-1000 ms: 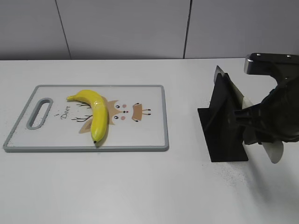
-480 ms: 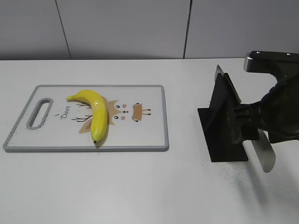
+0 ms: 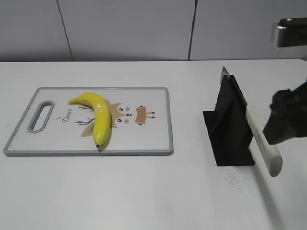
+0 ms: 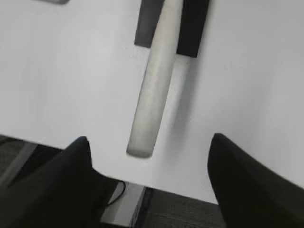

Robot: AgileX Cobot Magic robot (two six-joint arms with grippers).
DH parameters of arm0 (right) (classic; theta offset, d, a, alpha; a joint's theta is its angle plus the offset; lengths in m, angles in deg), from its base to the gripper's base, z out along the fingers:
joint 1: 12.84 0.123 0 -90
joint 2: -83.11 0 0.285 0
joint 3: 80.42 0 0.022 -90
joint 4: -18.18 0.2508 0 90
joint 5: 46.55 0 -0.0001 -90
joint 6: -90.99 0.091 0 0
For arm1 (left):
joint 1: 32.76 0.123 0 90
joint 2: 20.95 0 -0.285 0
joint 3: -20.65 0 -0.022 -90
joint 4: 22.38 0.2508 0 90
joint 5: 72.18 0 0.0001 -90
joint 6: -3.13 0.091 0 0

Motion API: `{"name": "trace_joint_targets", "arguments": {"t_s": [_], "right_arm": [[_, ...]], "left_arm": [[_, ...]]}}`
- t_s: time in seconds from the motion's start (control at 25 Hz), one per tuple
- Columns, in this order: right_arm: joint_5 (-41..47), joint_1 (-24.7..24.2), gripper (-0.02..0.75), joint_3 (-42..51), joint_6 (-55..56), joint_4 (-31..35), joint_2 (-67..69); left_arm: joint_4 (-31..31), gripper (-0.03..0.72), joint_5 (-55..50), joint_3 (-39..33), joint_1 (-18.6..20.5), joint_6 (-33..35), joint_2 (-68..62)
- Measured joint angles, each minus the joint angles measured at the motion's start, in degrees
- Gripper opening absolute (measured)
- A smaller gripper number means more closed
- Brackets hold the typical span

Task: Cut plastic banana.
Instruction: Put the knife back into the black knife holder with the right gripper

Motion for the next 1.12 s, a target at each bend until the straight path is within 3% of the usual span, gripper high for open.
{"name": "trace_joint_targets", "arguments": {"t_s": [0.24,0.48,0.8,1.12], "right_arm": [[4.0,0.0,0.576,3.6,-10.6,2.4,-15.0],[4.1,0.0,0.578,13.6,-16.6,2.4,-33.9],[1.6,0.0,0.577,24.9,-17.6,0.4,-57.7],[-0.9,0.0,0.515,26.1,-17.7,0.4,-70.2]], "left_arm": [[0.0,0.454,0.0,0.0,0.0,0.0,0.0],[0.0,0.454,0.0,0.0,0.0,0.0,0.0],[0.0,0.454,0.0,0.0,0.0,0.0,0.0],[0.1,0.454,0.0,0.0,0.0,0.0,0.0]]}}
